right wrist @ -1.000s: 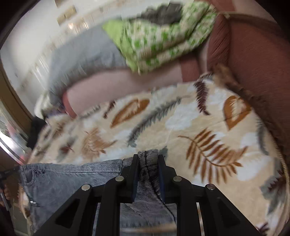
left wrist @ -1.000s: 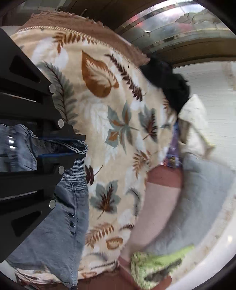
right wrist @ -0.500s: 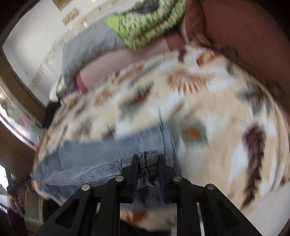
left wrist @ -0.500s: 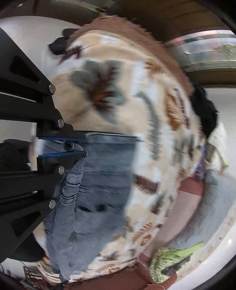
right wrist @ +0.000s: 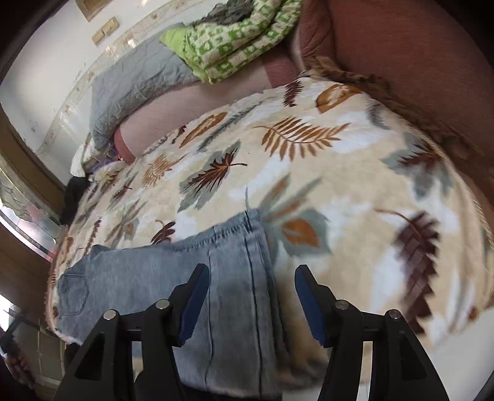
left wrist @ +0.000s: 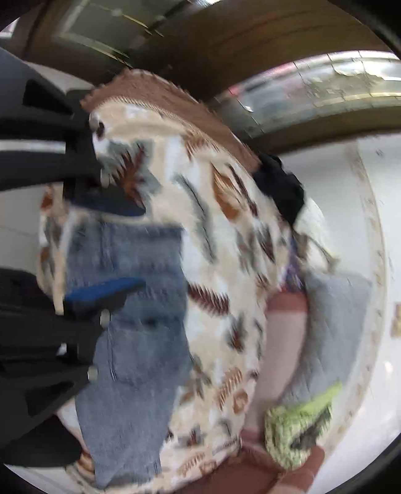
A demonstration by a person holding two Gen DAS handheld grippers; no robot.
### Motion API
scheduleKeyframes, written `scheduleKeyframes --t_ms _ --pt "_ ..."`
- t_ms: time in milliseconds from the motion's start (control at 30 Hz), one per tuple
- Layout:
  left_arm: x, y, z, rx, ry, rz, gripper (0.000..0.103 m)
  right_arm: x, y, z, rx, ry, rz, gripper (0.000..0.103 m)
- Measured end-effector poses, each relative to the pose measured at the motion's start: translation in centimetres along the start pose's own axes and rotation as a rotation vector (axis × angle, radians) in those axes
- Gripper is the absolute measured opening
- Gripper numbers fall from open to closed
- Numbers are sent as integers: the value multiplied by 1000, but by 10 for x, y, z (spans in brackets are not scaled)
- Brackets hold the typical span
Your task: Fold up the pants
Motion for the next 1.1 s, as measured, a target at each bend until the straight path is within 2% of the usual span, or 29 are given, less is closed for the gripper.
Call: scheduleKeyframes --t_ms 67,100,167,200,233,367,433,533,633,667,767,867,900,967,1033,1100 --pt "0 4 -25 -71 18 6 54 7 28 6 -13 -15 41 59" --pt "-2 8 -39 -102 31 17 54 9 40 10 -16 -20 53 55" --pt "-9 24 -70 -158 49 66 54 8 63 14 -33 -36 104 33" --pt "-13 30 -82 -186 52 89 54 7 74 17 -74 -64 132 22" --pt "-18 40 -98 -224 59 119 54 7 77 19 -118 -94 132 16" --pt "-35 61 -140 -267 94 172 54 25 63 28 -191 -155 59 14" --pt "-40 69 -154 -275 100 184 54 39 51 26 -169 -126 -14 13" --pt "-56 83 -175 -297 119 234 54 45 66 19 -180 -102 -9 13" --pt "-76 98 -181 -284 139 292 54 34 97 9 -194 -63 56 15" --pt "-79 101 -181 -281 139 305 54 34 96 7 -188 -39 47 17" --pt "-88 103 -174 -282 138 321 54 39 80 9 -193 32 2 21" --pt "-83 95 -170 -293 133 306 54 46 51 32 -233 -33 -104 21" --pt "-79 92 -168 -290 131 292 54 45 41 51 -203 -85 -125 21" --pt "-70 87 -159 -276 116 256 54 35 36 81 -123 -148 -110 21" --pt "-61 86 -146 -248 84 242 54 11 47 119 -30 -211 -8 21" --pt "-56 90 -132 -191 62 244 54 -9 62 143 6 -254 66 21"
Point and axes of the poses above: each gripper's, at about its wrist camera, not at the fingertips, and y roughly the way its jaws point, z to its left, x to its top, the point moved 6 cm from there along y, roughly the way its jaws point, and after that the axes turned 1 degree about x, right-handed, at the moved point
